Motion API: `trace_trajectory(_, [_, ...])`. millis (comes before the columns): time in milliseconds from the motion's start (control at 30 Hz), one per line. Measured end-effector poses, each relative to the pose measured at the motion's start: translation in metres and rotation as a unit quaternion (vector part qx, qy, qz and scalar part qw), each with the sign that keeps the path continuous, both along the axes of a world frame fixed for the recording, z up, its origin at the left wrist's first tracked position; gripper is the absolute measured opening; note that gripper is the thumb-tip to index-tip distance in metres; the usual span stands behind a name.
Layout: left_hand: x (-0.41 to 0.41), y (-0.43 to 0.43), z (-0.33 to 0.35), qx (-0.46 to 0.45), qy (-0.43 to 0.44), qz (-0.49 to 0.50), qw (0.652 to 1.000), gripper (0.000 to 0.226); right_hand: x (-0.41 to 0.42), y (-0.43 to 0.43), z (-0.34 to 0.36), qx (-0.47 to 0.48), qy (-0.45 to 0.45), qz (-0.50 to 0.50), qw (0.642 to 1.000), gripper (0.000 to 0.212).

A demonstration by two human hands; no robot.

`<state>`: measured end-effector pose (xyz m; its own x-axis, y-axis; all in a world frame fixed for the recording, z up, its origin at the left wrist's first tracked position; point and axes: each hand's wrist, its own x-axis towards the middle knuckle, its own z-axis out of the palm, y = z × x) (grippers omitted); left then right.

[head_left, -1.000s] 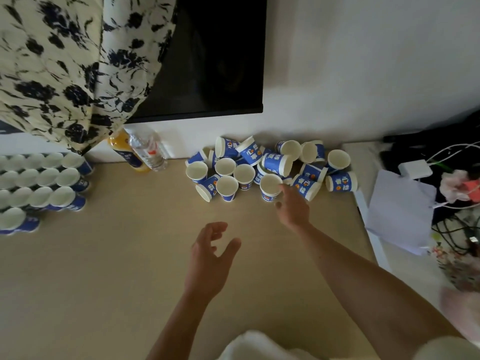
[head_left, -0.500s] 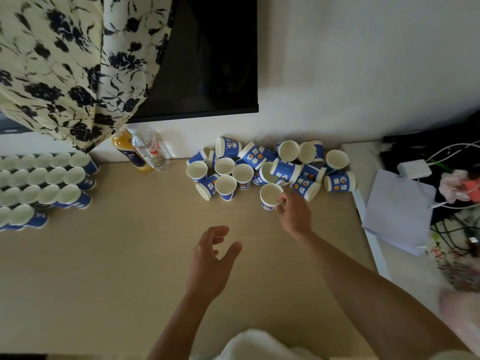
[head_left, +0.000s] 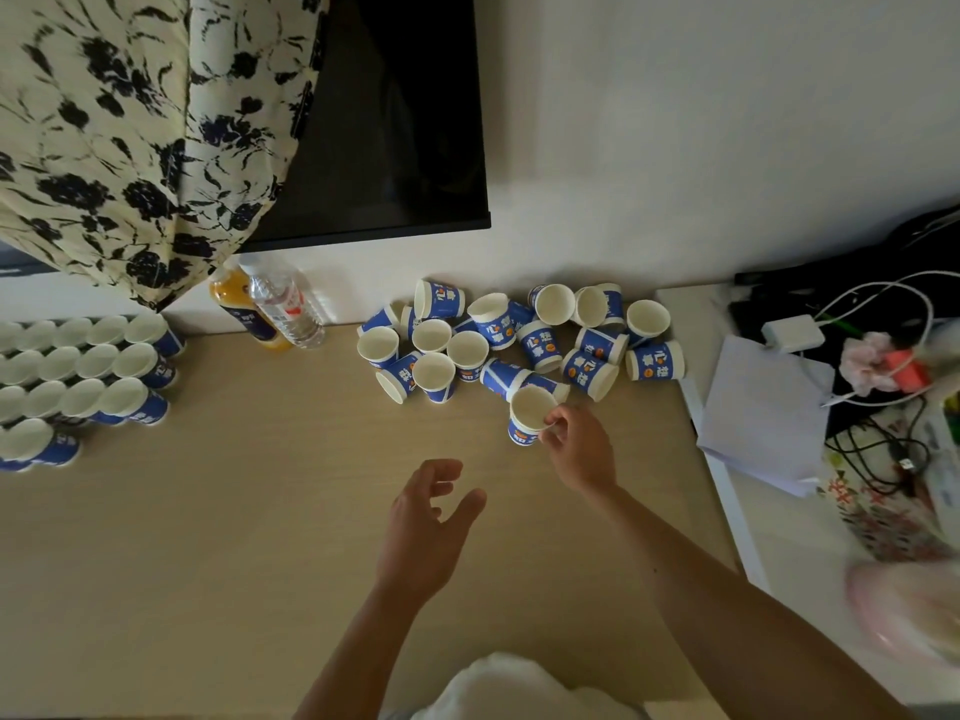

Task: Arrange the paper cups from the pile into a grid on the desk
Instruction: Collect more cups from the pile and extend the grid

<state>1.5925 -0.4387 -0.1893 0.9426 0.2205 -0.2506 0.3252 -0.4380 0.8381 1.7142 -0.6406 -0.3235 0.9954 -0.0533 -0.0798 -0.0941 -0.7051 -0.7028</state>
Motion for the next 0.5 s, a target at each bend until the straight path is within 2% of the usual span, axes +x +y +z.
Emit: trace_trajectory(500, [-0.009, -0.011, -0.010, -0.003, 0.010, 0.003, 1.000, 0.027, -0.020, -0.021, 0.002, 0.004, 0.020, -0.006, 1.000, 0.013])
